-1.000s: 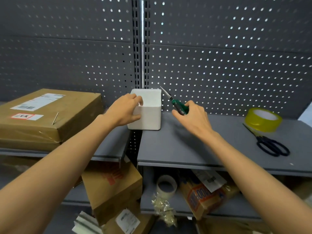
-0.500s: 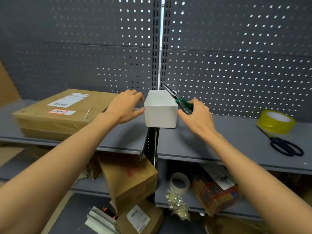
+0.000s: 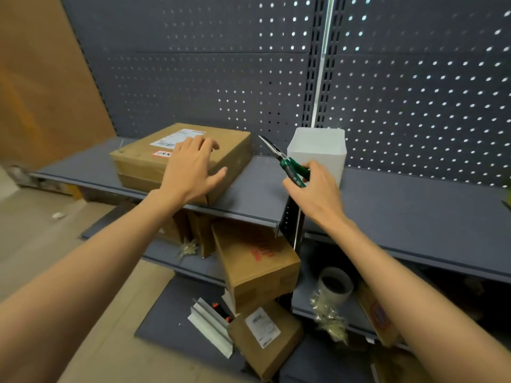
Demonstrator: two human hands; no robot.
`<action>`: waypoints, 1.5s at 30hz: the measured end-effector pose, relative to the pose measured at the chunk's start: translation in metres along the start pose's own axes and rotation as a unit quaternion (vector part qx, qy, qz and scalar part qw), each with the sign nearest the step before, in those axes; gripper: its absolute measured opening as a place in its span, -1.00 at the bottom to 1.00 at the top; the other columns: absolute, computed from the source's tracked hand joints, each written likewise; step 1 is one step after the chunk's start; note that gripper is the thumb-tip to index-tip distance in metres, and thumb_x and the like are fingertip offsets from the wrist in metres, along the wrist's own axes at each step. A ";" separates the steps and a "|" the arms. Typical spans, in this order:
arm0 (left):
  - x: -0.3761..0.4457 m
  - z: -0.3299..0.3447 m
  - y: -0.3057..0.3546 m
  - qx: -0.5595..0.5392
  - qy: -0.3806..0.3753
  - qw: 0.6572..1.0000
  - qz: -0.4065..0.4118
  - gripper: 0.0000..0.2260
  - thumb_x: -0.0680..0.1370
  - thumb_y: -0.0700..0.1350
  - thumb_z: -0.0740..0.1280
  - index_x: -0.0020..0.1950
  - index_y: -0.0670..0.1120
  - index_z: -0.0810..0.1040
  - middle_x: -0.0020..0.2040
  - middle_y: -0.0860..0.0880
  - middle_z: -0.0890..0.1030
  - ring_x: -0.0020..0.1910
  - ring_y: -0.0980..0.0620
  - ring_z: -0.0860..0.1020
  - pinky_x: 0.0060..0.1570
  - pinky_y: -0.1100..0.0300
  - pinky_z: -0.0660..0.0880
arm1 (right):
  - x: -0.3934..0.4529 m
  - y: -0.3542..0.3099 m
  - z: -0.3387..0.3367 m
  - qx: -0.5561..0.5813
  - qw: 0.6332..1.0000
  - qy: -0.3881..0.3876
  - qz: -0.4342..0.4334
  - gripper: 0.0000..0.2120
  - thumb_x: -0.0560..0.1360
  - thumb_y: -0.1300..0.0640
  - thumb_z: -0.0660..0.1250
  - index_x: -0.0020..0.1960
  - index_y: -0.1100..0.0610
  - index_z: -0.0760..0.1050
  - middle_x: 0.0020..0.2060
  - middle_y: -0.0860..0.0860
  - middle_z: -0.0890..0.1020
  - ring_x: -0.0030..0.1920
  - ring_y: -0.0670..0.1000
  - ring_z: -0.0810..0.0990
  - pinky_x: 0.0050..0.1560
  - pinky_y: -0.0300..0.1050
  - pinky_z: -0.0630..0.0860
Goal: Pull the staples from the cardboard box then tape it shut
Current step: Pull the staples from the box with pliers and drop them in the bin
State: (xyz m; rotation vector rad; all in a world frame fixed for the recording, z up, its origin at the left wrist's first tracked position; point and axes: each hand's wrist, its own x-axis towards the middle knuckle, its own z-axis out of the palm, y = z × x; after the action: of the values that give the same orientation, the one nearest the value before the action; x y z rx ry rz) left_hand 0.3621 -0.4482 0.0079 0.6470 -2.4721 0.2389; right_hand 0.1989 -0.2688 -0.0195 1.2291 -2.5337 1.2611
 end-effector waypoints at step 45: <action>-0.009 0.046 -0.100 -0.187 0.056 0.973 0.122 -0.55 0.45 0.26 0.18 0.07 -0.06 0.53 0.02 -0.04 0.56 -0.01 -0.06 0.50 -0.01 0.14 0.32 | -0.022 -0.096 0.061 0.040 0.988 -0.070 0.134 -0.71 0.40 -0.04 0.42 0.08 0.00 0.53 -0.05 -0.02 0.59 -0.02 -0.01 0.54 -0.11 -0.19 0.41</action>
State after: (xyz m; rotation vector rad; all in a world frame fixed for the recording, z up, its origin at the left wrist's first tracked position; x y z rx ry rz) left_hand 0.3960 -0.5452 -0.0328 0.1664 -2.3926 -0.0958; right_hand 0.2955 -0.3305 -0.0057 1.0514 -2.8558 1.3835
